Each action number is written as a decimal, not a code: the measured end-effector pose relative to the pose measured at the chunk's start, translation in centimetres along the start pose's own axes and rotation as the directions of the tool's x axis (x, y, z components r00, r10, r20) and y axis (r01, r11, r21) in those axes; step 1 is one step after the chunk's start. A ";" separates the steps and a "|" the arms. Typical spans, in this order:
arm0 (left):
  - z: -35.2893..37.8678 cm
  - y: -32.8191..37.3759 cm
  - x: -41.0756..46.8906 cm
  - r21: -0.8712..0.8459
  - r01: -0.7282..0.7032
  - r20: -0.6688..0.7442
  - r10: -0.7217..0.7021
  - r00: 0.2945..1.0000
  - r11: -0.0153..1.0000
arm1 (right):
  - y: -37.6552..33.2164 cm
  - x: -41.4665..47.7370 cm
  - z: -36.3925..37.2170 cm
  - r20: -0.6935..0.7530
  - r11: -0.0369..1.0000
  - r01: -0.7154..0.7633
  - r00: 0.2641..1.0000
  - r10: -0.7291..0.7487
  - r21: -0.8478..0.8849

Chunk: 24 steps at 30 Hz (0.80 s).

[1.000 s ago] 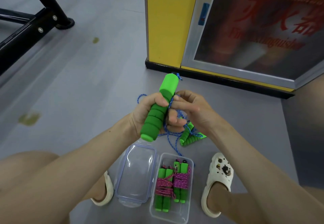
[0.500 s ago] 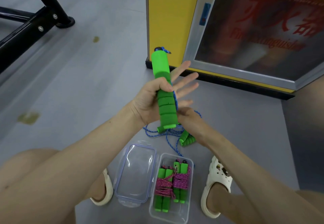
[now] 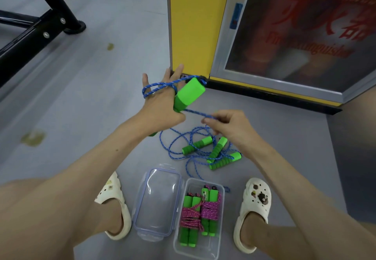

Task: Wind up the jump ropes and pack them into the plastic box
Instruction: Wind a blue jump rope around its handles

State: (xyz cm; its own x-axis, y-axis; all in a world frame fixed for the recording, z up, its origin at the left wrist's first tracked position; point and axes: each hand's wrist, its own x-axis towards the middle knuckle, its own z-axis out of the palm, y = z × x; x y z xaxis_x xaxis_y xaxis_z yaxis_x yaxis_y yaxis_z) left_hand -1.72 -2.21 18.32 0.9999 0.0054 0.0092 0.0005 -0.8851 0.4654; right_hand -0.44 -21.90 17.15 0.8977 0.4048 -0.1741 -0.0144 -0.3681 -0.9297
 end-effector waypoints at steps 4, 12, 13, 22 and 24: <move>1.1 0.4 -0.6 -0.099 0.092 0.239 -0.066 0.969 0.991 | -0.8 0.6 -0.9 -0.083 0.978 0.051 0.996 -0.035 0.200; 0.6 2.0 -2.1 -0.702 0.503 0.663 0.206 0.720 0.504 | 0.1 1.2 0.1 -0.149 0.907 -0.022 0.985 0.093 0.420; 0.7 2.4 -2.5 -0.745 0.538 0.658 0.307 0.687 0.395 | 0.1 1.2 0.1 -0.154 0.890 -0.028 0.982 0.109 0.455; 0.2 4.1 -1.9 -0.654 0.669 0.322 0.670 0.669 -0.353 | 0.8 0.6 2.3 0.141 0.789 -0.272 0.962 0.233 0.551; 0.6 3.9 -1.6 -0.738 0.604 0.338 0.609 0.717 -0.301 | 0.6 0.5 2.8 0.096 0.862 -0.267 0.963 0.251 0.431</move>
State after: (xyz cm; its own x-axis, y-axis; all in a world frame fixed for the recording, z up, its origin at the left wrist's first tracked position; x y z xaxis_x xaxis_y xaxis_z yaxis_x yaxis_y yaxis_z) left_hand -3.30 -5.97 19.54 0.7211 -0.6927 -0.0093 0.5958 0.6133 0.5185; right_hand -1.27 -19.60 15.58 0.8188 0.3781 -0.4320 -0.4423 -0.0643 -0.8946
